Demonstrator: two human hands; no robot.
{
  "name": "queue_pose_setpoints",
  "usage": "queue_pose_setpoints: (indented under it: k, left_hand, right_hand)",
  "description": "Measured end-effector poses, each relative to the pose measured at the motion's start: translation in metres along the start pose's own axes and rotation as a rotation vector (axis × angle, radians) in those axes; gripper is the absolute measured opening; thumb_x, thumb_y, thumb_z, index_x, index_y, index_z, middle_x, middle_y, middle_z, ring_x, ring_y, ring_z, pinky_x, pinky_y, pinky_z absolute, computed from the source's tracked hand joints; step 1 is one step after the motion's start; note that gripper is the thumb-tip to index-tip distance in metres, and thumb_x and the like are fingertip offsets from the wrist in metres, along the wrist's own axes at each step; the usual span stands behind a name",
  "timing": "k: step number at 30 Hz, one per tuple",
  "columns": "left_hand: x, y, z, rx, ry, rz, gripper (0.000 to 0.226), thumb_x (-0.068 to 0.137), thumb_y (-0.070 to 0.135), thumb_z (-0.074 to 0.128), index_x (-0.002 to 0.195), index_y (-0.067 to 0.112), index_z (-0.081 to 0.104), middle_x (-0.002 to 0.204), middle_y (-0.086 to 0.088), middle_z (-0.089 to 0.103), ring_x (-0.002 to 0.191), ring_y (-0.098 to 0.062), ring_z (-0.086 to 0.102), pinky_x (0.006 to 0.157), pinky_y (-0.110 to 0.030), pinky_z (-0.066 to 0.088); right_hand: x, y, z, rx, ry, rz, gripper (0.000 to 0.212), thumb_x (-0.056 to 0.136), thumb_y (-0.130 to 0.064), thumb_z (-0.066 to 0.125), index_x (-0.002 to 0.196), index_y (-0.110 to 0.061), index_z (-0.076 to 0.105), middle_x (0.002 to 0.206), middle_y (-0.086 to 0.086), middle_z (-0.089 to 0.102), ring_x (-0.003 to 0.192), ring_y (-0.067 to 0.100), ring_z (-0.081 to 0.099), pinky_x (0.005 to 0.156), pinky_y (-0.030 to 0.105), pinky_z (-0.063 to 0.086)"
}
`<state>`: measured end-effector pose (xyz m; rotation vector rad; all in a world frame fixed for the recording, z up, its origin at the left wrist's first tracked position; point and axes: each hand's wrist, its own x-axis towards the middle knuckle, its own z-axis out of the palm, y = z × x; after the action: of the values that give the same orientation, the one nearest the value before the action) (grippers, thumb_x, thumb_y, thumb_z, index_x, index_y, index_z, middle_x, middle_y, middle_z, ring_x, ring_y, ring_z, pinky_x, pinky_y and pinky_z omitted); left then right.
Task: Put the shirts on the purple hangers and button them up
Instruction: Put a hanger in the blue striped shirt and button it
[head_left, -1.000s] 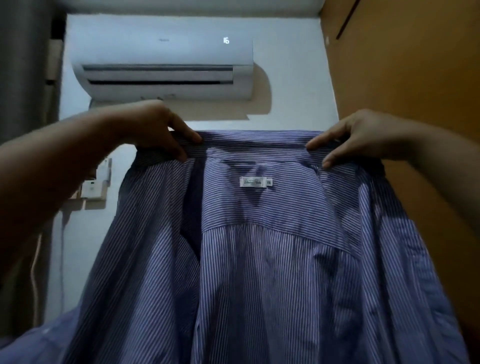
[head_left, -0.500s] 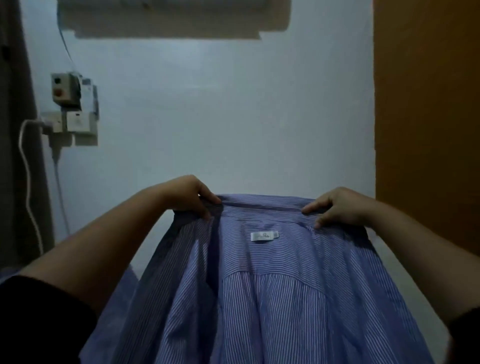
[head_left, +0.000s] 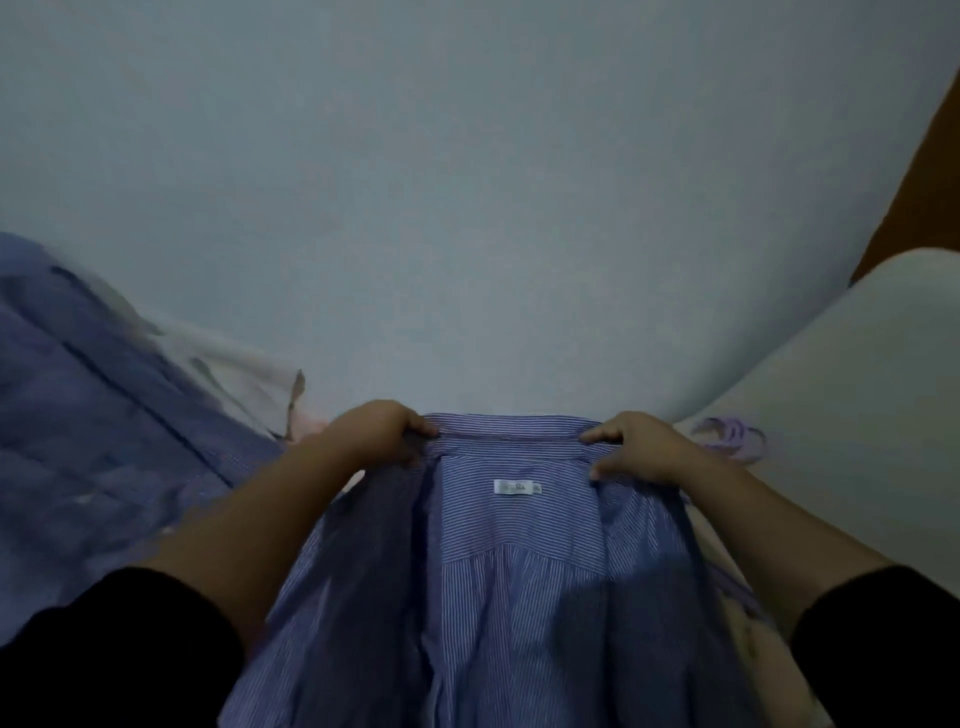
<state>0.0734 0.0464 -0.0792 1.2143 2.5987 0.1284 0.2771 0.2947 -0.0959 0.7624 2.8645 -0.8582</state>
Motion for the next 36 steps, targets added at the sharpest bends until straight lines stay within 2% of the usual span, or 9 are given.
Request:
queue_pose_setpoints:
  k: [4, 8, 11, 16, 21, 24, 27, 30, 36]
  left_hand:
    - [0.048, -0.016, 0.040, 0.012, 0.026, -0.072, 0.041, 0.087, 0.029, 0.067, 0.127, 0.036, 0.061, 0.131, 0.000, 0.060, 0.117, -0.023, 0.055, 0.095, -0.030, 0.044]
    - [0.074, -0.021, 0.087, 0.055, 0.134, -0.155, 0.025, 0.087, 0.037, 0.060, 0.110, 0.042, 0.069, 0.114, 0.002, 0.066, 0.102, -0.022, 0.060, 0.077, -0.028, 0.046]
    - [0.077, -0.014, 0.123, 0.179, 0.362, -0.188, 0.025, 0.086, 0.035, 0.059, 0.108, 0.033, 0.071, 0.121, -0.001, 0.061, 0.112, -0.029, 0.051, 0.088, -0.038, 0.034]
    - [0.063, 0.042, 0.160, 0.047, 0.726, 0.048, 0.027, 0.075, 0.032, 0.062, 0.097, 0.023, 0.074, 0.117, -0.005, 0.065, 0.121, -0.033, 0.053, 0.102, -0.044, 0.020]
    - [0.055, 0.098, 0.217, -0.082, 0.545, 0.117, 0.043, 0.079, 0.044, 0.048, 0.106, 0.020, 0.071, 0.123, -0.004, 0.064, 0.123, -0.034, 0.053, 0.108, -0.044, 0.025]
    - [0.058, 0.103, 0.253, -0.043, 0.419, 0.082, 0.046, 0.079, 0.043, 0.055, 0.112, 0.014, 0.070, 0.128, -0.010, 0.062, 0.124, -0.037, 0.052, 0.102, -0.051, 0.040]
    - [0.059, 0.103, 0.266, -0.034, 0.340, 0.054, 0.050, 0.085, 0.045, 0.047, 0.112, 0.009, 0.070, 0.125, -0.014, 0.063, 0.118, -0.039, 0.057, 0.094, -0.052, 0.047]
    - [0.060, 0.102, 0.273, -0.038, 0.323, 0.046, 0.050, 0.084, 0.043, 0.051, 0.113, 0.007, 0.070, 0.124, -0.015, 0.064, 0.116, -0.038, 0.059, 0.092, -0.053, 0.048]
    - [0.060, 0.104, 0.275, -0.064, 0.280, 0.029, 0.049, 0.082, 0.039, 0.054, 0.116, 0.007, 0.068, 0.125, -0.014, 0.063, 0.118, -0.037, 0.058, 0.095, -0.053, 0.046]
  right_hand:
    - [0.048, 0.023, 0.036, -0.072, 0.049, 0.026, 0.059, 0.067, -0.042, 0.080, 0.123, -0.036, 0.061, 0.133, -0.005, 0.054, 0.122, 0.017, 0.050, 0.100, 0.027, 0.035]
    - [0.076, 0.043, 0.073, -0.336, 0.084, 0.052, 0.064, 0.070, -0.062, 0.066, 0.130, -0.046, 0.050, 0.141, -0.007, 0.045, 0.130, 0.019, 0.040, 0.108, 0.038, 0.026]
    - [0.081, 0.059, 0.101, -0.386, 0.120, 0.088, 0.065, 0.069, -0.073, 0.060, 0.129, -0.049, 0.049, 0.141, -0.011, 0.040, 0.130, 0.020, 0.035, 0.106, 0.046, 0.023]
    - [0.069, 0.088, 0.118, -0.287, 0.288, 0.096, 0.061, 0.067, -0.066, 0.050, 0.118, -0.036, 0.063, 0.133, -0.003, 0.054, 0.119, 0.025, 0.049, 0.100, 0.047, 0.037]
    - [0.015, 0.120, 0.111, -0.264, 0.630, 0.119, 0.046, 0.076, -0.044, 0.054, 0.108, -0.014, 0.068, 0.101, 0.016, 0.065, 0.089, 0.040, 0.060, 0.074, 0.048, 0.048]
    - [-0.004, 0.145, 0.110, -0.333, 0.585, 0.274, 0.059, 0.070, -0.036, 0.066, 0.119, -0.005, 0.058, 0.115, 0.025, 0.057, 0.103, 0.044, 0.053, 0.084, 0.053, 0.044]
    - [-0.017, 0.171, 0.120, -0.371, 0.489, 0.383, 0.090, 0.062, -0.062, 0.050, 0.127, 0.001, 0.050, 0.124, 0.030, 0.052, 0.109, 0.048, 0.052, 0.088, 0.058, 0.044]
    - [-0.022, 0.188, 0.127, -0.361, 0.434, 0.403, 0.105, 0.055, -0.067, 0.041, 0.131, 0.007, 0.044, 0.126, 0.035, 0.049, 0.112, 0.052, 0.050, 0.095, 0.058, 0.039]
    - [-0.021, 0.185, 0.121, -0.335, 0.569, 0.380, 0.095, 0.048, -0.027, 0.087, 0.128, 0.007, 0.048, 0.121, 0.030, 0.054, 0.111, 0.047, 0.052, 0.092, 0.057, 0.041]
